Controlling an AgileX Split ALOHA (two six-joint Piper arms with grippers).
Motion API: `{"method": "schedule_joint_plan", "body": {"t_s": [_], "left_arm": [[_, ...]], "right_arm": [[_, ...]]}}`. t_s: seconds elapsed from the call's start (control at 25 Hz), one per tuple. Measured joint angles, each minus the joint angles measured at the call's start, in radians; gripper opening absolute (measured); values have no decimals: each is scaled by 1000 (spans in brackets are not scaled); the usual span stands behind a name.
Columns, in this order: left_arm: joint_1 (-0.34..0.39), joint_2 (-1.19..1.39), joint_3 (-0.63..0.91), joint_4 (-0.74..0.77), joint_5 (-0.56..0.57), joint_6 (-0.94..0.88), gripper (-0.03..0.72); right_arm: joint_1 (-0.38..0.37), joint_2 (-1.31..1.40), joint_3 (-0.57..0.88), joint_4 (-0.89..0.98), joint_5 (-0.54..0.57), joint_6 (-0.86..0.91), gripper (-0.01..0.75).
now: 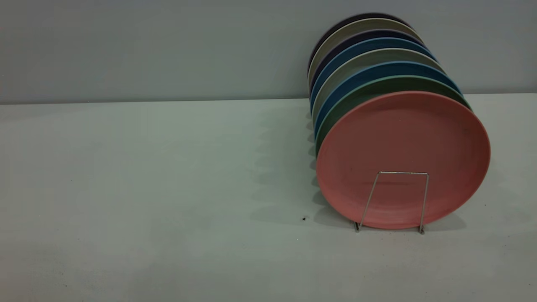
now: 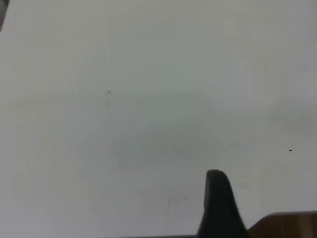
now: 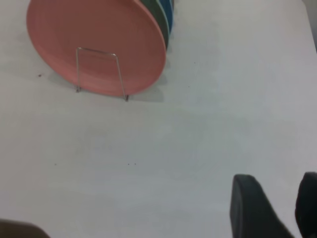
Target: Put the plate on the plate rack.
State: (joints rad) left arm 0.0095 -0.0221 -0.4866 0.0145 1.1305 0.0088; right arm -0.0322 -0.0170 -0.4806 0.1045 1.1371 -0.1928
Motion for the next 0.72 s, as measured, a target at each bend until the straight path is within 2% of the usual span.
{"method": "schedule_joint_plan", "body": {"t_s": [0.72], "left_arm": [[-24, 0, 0, -1, 0, 0, 518]], "right_arm": [[0, 0, 0, 0, 0, 0, 239]]}}
